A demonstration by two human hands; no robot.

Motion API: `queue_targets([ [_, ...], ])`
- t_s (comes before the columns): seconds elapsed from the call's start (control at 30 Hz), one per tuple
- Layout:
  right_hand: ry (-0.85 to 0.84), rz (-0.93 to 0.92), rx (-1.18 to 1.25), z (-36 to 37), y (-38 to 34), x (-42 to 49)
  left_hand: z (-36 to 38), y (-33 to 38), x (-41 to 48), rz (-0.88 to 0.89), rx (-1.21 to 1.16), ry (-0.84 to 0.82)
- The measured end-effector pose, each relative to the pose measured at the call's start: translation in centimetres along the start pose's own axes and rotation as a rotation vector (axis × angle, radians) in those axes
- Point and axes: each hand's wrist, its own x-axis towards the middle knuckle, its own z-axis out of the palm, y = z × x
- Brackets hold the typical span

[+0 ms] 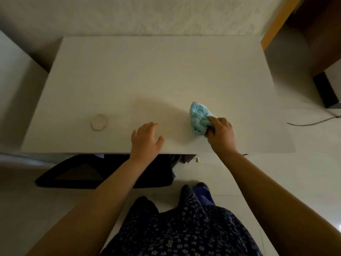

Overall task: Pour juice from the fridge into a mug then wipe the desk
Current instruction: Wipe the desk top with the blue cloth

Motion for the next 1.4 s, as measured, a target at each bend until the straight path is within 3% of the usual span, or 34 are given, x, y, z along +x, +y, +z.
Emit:
queue_targets([
  [0.27,0.001,-0.025,0.014,7.1,-12.1,-4.1,-7.3,-11.7,-3.4,-0.001,-0.085,0.013],
  [0.43,-0.043,-0.059,0.049,9.9,-16.5,-5.2,-10.6,-16.3,-5.0,-0.012,-0.103,0.134],
  [0.63,-0.128,-0.142,0.074,12.5,-19.9,-2.7,-12.4,-20.1,-5.7,-0.231,-0.043,0.139],
  [0.8,-0.136,-0.19,0.065,14.8,-22.2,0.1,-13.2,-22.5,-5.4,-0.304,-0.024,0.121],
  [0.97,-0.09,-0.068,-0.02,17.2,-23.3,1.9,-13.9,-25.9,-5.0,-0.295,-0.03,0.095],
  [1.17,-0.154,0.177,-0.177,20.3,-24.7,3.2,-14.7,-30.7,-3.3,-0.219,-0.018,-0.008],
  [1.4,-0.132,0.245,-0.255,25.2,-29.9,2.5,-15.7,-35.4,0.5,-0.137,0.078,-0.132],
])
